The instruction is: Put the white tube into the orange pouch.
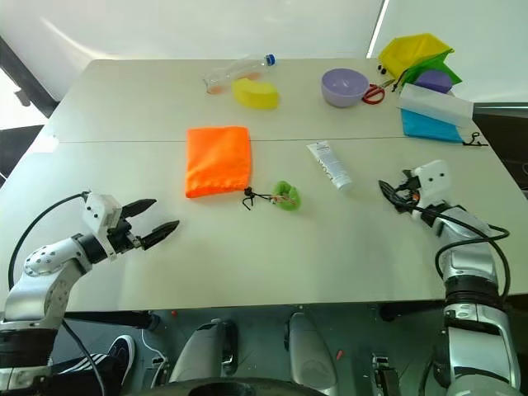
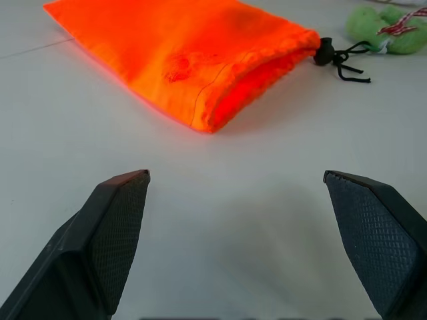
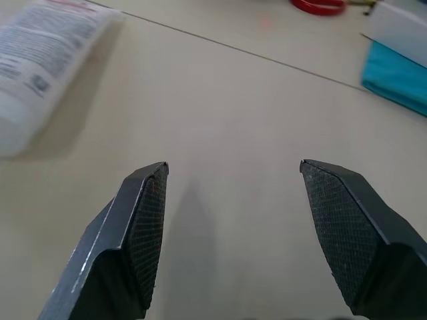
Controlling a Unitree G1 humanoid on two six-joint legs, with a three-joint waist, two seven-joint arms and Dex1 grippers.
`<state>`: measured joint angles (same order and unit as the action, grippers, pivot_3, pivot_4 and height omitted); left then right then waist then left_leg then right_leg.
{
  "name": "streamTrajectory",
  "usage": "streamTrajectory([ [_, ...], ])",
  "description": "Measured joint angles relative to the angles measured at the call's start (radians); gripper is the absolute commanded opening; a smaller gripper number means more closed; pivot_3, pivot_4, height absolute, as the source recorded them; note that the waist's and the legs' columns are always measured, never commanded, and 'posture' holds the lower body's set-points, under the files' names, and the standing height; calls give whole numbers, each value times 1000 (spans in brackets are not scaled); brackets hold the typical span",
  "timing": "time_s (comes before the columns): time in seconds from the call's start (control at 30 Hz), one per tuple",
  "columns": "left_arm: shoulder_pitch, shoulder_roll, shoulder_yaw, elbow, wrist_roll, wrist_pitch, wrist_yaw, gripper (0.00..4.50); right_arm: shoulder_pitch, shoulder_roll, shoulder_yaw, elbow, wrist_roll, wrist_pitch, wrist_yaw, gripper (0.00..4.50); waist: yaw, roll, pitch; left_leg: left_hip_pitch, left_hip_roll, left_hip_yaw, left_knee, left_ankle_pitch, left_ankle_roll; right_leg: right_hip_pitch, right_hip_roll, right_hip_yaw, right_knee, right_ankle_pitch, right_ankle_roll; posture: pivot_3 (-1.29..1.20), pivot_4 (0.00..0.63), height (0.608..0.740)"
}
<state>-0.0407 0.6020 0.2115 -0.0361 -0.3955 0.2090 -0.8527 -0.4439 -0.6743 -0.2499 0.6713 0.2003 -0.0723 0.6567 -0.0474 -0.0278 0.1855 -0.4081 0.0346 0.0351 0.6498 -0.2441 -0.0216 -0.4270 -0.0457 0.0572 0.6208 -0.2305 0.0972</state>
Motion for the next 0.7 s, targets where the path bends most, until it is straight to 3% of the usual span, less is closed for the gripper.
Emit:
streamTrajectory([
  [0.7, -26, -3, -1, 4, 15, -53, -12, 4462, -3, 8, 14, -6, -2, -41, 19, 3278, 3, 0, 0, 0, 0, 0, 0, 0, 0, 0, 0, 0, 0, 0, 0, 0, 150, 740],
])
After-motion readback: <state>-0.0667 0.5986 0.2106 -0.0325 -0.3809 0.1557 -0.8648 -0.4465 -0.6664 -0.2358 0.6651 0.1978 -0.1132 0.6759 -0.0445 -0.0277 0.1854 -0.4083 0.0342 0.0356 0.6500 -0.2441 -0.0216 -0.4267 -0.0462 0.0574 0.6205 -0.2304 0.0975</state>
